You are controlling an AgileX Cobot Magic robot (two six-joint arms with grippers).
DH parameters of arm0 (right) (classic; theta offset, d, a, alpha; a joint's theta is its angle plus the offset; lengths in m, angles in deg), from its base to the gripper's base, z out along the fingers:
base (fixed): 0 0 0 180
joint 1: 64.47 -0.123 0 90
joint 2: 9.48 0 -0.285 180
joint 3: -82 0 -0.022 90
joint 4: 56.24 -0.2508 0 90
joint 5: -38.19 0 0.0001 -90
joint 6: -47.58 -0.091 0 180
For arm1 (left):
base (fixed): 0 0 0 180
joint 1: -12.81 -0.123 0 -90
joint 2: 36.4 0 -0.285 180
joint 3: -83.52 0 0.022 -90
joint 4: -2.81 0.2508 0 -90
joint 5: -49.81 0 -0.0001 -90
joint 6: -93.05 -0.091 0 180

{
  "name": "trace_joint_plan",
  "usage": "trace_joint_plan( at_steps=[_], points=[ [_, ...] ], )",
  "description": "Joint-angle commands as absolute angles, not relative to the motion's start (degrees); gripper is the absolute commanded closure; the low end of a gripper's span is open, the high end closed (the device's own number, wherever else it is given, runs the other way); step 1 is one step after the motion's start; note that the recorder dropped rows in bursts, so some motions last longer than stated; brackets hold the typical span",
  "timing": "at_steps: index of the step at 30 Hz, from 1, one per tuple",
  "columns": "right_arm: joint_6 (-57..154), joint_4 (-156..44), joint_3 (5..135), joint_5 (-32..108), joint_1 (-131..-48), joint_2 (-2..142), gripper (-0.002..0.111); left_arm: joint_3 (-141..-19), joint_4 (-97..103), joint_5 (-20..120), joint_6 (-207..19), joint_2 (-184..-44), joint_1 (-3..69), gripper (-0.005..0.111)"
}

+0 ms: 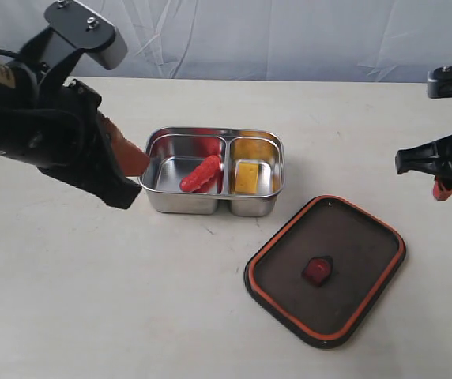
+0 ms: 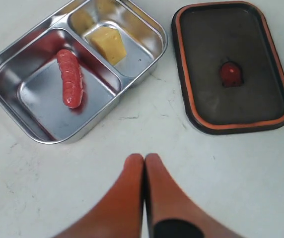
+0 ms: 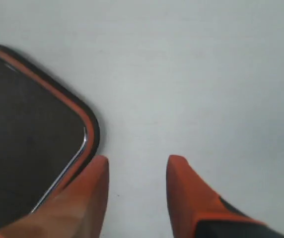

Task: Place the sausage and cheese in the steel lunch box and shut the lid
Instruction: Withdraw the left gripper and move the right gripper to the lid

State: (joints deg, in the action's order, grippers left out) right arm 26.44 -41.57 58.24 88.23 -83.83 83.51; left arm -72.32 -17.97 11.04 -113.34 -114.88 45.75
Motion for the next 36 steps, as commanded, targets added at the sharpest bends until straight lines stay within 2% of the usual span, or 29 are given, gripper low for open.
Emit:
trace_joint_plan(
  at_steps=[1,10,36],
  points=[
    [30.5,-47.7,58.1,86.4,-82.8,89.9,0.069,-70.6,-18.0,11.4,-112.5,-111.6,45.9,0.107],
    [33.8,-56.2,58.1,80.9,-82.8,94.6,0.069,-66.5,-16.4,11.1,-112.4,-109.5,45.9,0.107],
    [32.2,-50.7,58.1,78.4,-82.8,104.4,0.069,-65.5,-16.6,11.7,-112.4,-109.5,45.9,0.107]
  ],
)
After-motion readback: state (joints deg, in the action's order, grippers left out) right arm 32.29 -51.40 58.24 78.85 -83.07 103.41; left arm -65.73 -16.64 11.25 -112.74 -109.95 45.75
